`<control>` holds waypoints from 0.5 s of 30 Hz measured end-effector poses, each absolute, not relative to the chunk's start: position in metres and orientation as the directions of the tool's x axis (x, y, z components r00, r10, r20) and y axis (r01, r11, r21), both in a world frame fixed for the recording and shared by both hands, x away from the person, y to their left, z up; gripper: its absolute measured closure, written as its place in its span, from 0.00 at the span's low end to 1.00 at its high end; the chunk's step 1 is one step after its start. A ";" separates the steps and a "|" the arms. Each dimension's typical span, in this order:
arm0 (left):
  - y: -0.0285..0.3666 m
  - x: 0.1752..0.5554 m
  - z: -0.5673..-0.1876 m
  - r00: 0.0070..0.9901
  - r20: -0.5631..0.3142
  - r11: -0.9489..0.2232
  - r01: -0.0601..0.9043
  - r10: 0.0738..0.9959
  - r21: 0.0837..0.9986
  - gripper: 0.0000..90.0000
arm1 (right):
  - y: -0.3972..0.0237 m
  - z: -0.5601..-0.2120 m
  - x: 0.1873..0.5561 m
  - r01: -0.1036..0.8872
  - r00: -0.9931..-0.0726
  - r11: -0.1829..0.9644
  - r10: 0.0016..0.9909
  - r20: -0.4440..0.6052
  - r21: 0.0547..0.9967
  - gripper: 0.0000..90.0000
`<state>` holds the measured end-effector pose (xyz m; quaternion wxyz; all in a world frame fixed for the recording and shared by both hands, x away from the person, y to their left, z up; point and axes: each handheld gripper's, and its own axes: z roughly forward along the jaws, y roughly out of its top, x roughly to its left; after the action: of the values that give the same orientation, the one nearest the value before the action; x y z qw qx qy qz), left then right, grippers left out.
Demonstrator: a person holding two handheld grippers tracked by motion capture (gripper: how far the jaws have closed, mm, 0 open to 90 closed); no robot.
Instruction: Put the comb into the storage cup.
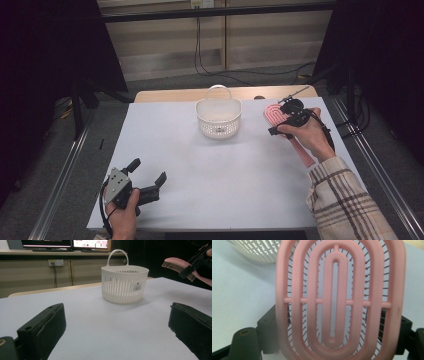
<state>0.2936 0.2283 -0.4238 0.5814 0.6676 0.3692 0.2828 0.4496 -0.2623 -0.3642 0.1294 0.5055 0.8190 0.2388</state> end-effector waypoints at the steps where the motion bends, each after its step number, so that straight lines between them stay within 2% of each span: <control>1: 0.228 0.294 -0.424 0.568 -0.051 -0.052 0.164 0.822 0.985 0.02 | -0.262 -0.364 0.449 0.761 -0.458 0.375 0.888 0.029 0.529 0.22; 15: 0.228 0.294 -0.424 0.566 -0.054 -0.047 0.162 0.822 0.986 0.02 | -0.259 -0.352 0.445 0.699 -0.478 0.364 0.878 0.024 0.616 0.22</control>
<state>0.2936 0.2281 -0.4238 0.5828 0.6660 0.3697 0.2831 0.4451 -0.2586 -0.3520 0.1568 0.4862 0.8107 0.2861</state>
